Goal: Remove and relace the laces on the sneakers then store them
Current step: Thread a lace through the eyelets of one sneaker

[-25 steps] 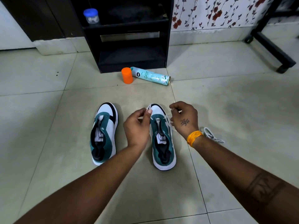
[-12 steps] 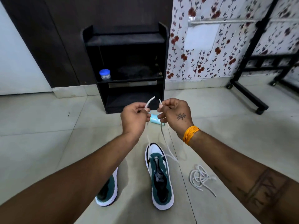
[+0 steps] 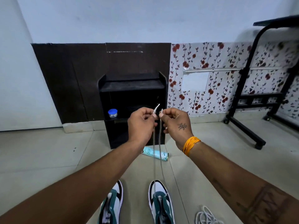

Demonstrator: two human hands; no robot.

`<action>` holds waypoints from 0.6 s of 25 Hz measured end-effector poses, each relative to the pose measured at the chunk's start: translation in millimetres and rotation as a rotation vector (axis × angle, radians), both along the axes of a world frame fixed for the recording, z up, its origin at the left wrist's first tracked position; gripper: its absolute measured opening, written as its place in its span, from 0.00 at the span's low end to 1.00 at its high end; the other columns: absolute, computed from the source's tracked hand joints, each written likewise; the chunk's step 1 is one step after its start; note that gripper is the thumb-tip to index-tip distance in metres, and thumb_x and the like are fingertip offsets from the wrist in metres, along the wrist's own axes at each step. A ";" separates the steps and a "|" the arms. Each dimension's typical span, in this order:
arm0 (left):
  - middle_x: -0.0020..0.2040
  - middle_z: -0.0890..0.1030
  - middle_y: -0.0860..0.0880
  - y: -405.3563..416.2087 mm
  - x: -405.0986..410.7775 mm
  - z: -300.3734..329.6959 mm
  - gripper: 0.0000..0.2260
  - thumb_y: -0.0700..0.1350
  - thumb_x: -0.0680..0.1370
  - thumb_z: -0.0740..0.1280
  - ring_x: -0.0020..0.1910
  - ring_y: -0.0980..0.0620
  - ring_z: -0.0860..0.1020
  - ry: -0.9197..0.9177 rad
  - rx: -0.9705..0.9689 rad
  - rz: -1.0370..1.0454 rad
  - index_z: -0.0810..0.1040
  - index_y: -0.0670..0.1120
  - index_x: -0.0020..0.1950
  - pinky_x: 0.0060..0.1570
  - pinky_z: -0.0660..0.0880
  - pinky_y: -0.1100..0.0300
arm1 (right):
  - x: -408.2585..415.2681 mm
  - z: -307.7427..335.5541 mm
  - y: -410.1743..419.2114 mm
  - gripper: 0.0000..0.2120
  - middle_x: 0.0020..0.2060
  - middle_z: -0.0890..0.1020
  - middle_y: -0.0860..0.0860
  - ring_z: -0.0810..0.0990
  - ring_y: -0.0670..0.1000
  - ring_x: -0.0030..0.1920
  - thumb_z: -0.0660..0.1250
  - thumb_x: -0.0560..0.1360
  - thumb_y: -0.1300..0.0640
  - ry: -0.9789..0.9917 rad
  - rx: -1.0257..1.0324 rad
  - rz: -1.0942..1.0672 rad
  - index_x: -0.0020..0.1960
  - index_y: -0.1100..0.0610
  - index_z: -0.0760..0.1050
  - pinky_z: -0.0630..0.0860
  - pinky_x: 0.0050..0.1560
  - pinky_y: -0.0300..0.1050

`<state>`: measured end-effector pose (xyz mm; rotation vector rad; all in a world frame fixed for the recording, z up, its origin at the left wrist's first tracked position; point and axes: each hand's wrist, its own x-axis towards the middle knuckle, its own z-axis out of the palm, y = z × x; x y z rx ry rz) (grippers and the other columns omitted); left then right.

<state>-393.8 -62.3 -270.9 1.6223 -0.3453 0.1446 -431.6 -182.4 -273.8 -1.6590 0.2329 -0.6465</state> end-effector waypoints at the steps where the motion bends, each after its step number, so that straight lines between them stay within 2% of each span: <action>1: 0.41 0.86 0.48 0.5 -1.0 6.2 0.05 0.40 0.81 0.69 0.35 0.55 0.84 -0.008 -0.007 -0.009 0.83 0.47 0.48 0.39 0.84 0.51 | -0.5 6.7 -0.8 0.04 0.34 0.82 0.45 0.80 0.44 0.34 0.71 0.79 0.59 -0.014 -0.015 0.000 0.46 0.52 0.83 0.79 0.33 0.41; 5: 0.41 0.86 0.49 3.4 -0.9 19.3 0.05 0.41 0.82 0.69 0.38 0.51 0.86 -0.047 -0.001 -0.005 0.83 0.48 0.47 0.39 0.85 0.51 | -2.5 27.9 -3.2 0.04 0.36 0.84 0.45 0.81 0.41 0.34 0.71 0.80 0.59 -0.045 -0.066 0.043 0.48 0.55 0.84 0.78 0.34 0.38; 10: 0.41 0.87 0.49 6.0 0.3 23.8 0.04 0.43 0.82 0.69 0.40 0.50 0.87 -0.051 0.013 0.012 0.83 0.49 0.48 0.39 0.85 0.50 | -0.4 37.9 3.2 0.02 0.40 0.85 0.53 0.81 0.46 0.35 0.71 0.79 0.61 -0.038 -0.063 0.029 0.49 0.56 0.83 0.79 0.34 0.42; 15: 0.40 0.86 0.50 5.8 2.9 32.7 0.04 0.43 0.81 0.70 0.37 0.53 0.86 -0.063 0.017 0.038 0.83 0.48 0.47 0.38 0.85 0.49 | 5.2 38.8 7.1 0.04 0.38 0.83 0.48 0.81 0.47 0.37 0.71 0.79 0.59 -0.056 -0.078 -0.001 0.47 0.54 0.84 0.80 0.35 0.42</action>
